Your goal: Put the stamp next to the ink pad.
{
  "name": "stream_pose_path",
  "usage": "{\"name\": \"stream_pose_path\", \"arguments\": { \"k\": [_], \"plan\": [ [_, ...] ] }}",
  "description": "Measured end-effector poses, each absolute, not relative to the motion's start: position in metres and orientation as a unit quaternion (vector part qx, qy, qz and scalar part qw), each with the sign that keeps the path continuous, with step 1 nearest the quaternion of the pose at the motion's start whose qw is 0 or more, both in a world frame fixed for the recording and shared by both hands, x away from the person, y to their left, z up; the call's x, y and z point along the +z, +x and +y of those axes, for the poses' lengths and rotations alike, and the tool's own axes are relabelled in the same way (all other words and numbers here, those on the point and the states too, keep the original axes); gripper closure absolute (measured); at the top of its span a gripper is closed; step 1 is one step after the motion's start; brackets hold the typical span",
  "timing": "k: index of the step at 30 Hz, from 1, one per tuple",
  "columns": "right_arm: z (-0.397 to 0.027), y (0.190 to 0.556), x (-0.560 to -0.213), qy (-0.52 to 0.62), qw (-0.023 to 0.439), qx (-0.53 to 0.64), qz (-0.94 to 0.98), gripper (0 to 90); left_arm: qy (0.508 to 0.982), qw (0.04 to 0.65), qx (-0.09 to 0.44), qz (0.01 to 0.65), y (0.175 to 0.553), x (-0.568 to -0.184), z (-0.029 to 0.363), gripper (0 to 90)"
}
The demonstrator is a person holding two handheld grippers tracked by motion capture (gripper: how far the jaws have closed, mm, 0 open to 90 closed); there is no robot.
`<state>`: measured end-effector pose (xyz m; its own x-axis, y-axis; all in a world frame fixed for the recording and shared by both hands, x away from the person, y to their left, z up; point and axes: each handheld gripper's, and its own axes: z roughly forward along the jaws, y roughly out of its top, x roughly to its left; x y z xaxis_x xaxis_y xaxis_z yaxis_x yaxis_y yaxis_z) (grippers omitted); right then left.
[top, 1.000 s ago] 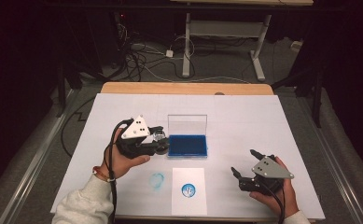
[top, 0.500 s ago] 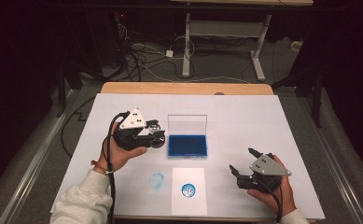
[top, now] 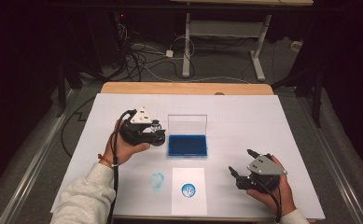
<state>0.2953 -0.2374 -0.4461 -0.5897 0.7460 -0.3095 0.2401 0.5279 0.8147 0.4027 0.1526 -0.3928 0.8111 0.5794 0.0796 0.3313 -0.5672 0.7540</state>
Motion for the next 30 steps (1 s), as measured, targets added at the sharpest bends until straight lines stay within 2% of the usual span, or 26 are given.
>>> {"name": "stream_pose_path", "arguments": {
  "k": [12, 24, 30],
  "plan": [
    [-0.236, 0.296, -0.449, 0.296, 0.326, 0.371, 0.818, 17.9, 0.878, 0.358, 0.148, 0.281, 0.414, -0.428, 0.148, 54.6],
    [-0.236, 0.296, -0.450, 0.293, 0.324, 0.369, 0.820, 17.9, 0.884, 0.341, 0.150, 0.283, 0.418, -0.440, 0.141, 54.3],
    [-0.235, 0.296, -0.450, 0.292, 0.322, 0.368, 0.822, 18.0, 0.881, 0.346, 0.153, 0.284, 0.417, -0.441, 0.141, 50.1]
  ]
}}
